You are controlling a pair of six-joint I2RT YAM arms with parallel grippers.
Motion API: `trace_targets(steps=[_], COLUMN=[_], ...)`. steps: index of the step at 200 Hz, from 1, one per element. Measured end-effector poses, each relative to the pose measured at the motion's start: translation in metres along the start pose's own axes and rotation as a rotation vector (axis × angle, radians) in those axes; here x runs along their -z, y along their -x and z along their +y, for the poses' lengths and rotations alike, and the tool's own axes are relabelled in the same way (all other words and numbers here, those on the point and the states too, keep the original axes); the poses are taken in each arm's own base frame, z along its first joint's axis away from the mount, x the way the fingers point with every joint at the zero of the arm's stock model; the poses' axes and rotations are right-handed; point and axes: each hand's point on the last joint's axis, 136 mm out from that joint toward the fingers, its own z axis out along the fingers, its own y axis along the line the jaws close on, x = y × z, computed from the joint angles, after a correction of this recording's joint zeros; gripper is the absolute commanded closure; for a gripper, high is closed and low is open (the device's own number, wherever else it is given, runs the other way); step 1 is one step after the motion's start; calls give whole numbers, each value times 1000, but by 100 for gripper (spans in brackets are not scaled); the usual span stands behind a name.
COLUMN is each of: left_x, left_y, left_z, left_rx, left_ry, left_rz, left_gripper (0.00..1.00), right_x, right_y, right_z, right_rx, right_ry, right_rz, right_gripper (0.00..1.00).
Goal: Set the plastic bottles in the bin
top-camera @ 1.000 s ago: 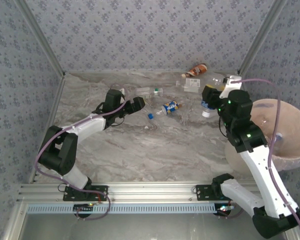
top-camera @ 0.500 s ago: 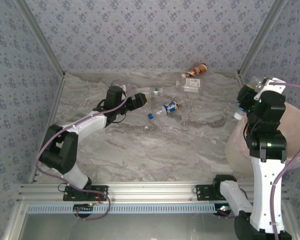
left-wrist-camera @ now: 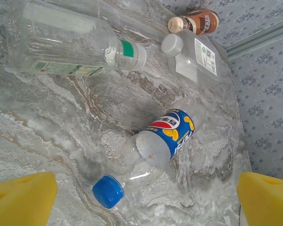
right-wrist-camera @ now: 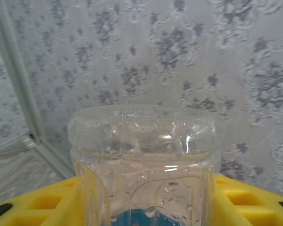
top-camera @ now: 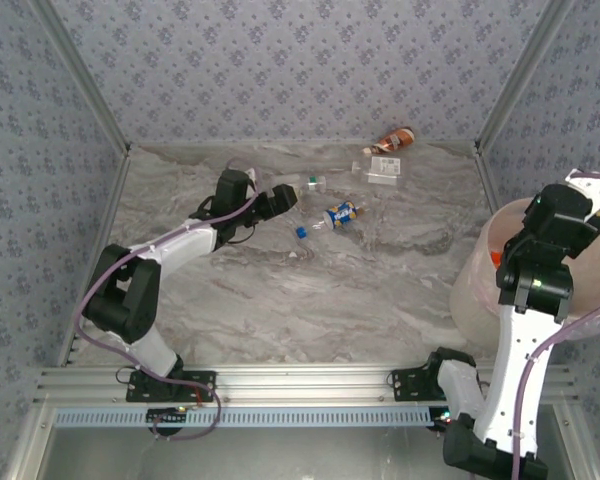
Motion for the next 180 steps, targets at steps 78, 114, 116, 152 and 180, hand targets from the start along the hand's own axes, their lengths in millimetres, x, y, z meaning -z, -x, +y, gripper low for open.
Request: trace_targets(steps=[78, 114, 116, 152, 180], left_x=[1, 4, 4, 4, 4], left_y=[6, 15, 16, 15, 15], left_z=[-12, -26, -27, -27, -27], left_rx=[3, -1, -1, 1, 1], left_ry=[-19, -54, -56, -59, -58], left_rz=[2, -6, -6, -3, -2], left_gripper=[2, 2, 2, 2, 2], right_x=[-22, -28, -29, -30, -20], right_y=[-22, -40, -42, -46, -31], right_z=[-41, -41, -41, -42, -46], right_rx=[132, 234, 239, 279, 226], right_ry=[-213, -233, -233, -237, -231], right_rz=[43, 107, 112, 175, 156], right_gripper=[44, 19, 18, 0, 0])
